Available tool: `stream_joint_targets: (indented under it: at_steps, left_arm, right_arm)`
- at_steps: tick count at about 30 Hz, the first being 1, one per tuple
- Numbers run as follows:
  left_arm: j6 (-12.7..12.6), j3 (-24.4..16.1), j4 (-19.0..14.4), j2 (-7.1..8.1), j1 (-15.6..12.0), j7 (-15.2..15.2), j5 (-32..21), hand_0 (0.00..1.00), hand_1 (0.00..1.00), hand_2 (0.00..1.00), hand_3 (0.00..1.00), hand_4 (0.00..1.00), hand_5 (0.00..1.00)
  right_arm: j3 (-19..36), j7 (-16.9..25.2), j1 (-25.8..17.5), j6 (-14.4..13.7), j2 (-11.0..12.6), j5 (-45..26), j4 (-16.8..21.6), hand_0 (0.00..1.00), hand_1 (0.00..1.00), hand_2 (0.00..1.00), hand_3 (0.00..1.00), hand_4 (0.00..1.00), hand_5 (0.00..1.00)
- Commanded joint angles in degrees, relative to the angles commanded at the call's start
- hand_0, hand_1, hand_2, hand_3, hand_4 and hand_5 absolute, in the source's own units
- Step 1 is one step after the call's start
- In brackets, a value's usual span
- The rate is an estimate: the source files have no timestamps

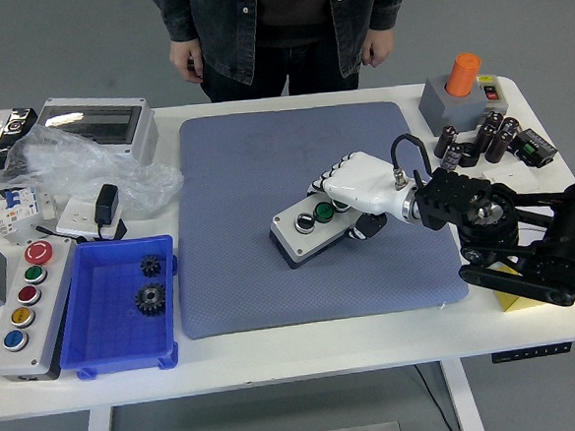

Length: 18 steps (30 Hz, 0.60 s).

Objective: Pick up the button,place it on the desk,press the button,press the button

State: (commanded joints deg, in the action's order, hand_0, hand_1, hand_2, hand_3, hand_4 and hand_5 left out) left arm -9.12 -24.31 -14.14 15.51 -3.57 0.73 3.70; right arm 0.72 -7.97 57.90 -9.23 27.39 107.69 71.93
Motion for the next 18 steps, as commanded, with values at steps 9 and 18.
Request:
stream_joint_targets:
  at_steps: [9, 18]
  left_arm:
    - [0.03, 0.33, 0.01, -0.13, -0.09, -0.89, -0.29, 0.710, 0.748, 0.697, 0.767, 0.800, 0.375]
    - [0.10, 0.71, 0.07, -0.18, -0.15, -1.66, -0.51, 0.710, 0.750, 0.698, 0.767, 0.801, 0.375]
  right_arm:
    - [1.07, -0.73, -0.18, 0.55, 0.02, -4.15, -0.07, 0.732, 0.726, 0.750, 0.607, 0.532, 0.037]
    - [2.15, -2.65, 0.09, 2.80, 0.01, -8.23, 0.26, 0.716, 0.723, 0.746, 0.607, 0.537, 0.037]
